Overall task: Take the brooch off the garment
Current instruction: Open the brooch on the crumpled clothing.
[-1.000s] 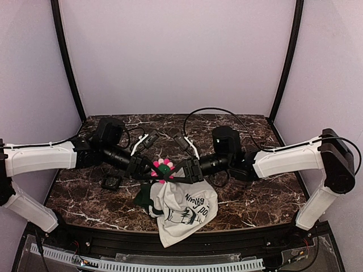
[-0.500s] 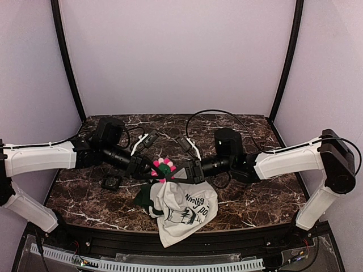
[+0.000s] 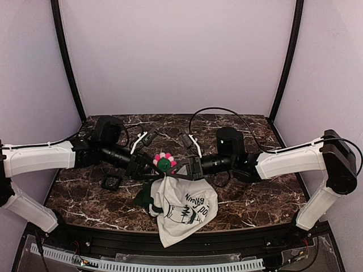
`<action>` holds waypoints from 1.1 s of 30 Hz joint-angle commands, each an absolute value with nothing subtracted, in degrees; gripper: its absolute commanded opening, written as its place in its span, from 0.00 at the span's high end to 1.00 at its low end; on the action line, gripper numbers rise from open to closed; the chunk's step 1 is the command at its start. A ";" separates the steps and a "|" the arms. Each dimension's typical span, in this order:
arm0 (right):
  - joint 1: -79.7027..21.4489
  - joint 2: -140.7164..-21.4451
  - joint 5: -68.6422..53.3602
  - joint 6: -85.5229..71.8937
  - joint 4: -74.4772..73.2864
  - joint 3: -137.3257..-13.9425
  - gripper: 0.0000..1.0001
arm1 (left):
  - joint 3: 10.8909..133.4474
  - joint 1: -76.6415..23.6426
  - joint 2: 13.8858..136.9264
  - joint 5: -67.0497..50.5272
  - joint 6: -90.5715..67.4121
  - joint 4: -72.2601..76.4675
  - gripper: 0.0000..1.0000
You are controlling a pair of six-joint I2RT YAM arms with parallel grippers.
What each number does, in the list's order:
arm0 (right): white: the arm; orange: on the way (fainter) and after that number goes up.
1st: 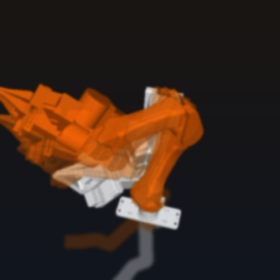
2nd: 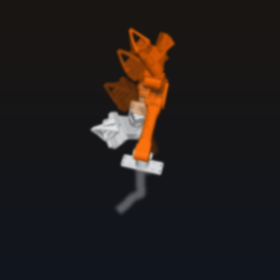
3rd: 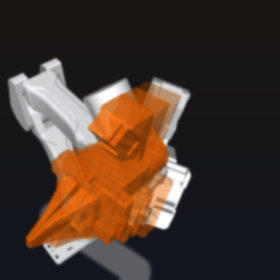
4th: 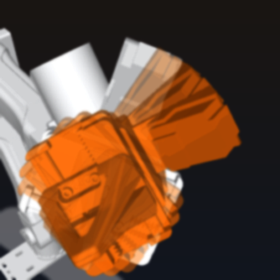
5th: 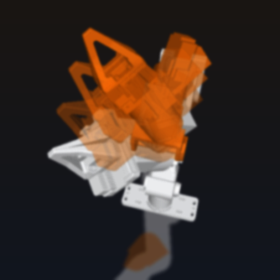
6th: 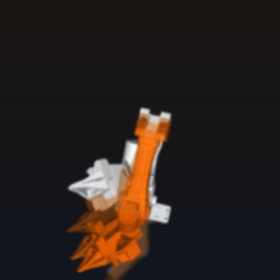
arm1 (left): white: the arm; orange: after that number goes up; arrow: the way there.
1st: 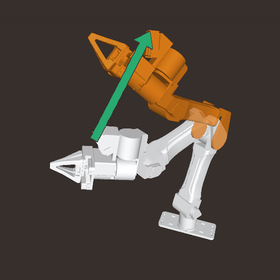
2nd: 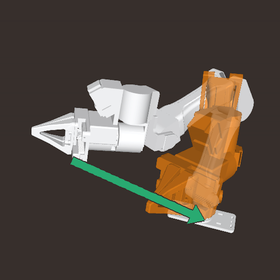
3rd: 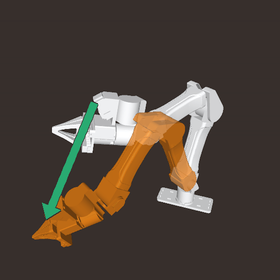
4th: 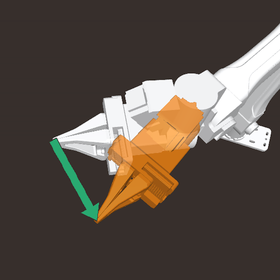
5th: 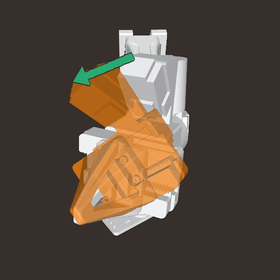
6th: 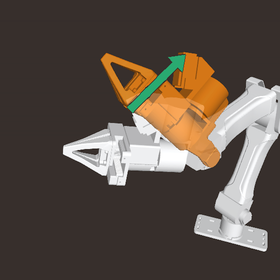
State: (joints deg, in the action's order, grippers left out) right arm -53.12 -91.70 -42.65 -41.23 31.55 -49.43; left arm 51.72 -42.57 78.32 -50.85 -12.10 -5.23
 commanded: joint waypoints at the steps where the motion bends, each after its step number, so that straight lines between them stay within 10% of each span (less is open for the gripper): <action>1: -53.24 -90.80 -42.09 -40.36 31.04 -50.64 1.00 | 52.34 -42.25 76.27 -49.38 -13.14 -2.91 0.36; 18: -54.84 -93.58 -41.70 -36.78 25.01 -54.83 1.00 | 53.01 -42.25 78.08 -45.81 -14.37 -3.87 0.51; 33: -55.02 -93.08 -41.04 -35.67 23.30 -54.69 1.00 | 52.49 -42.28 77.94 -46.63 -14.62 -3.58 0.84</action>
State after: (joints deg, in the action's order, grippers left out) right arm -54.43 -92.86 -41.28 -36.47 22.65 -53.56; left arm 51.72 -42.57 78.00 -46.54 -14.92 -4.27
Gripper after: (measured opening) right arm 0.029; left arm 0.189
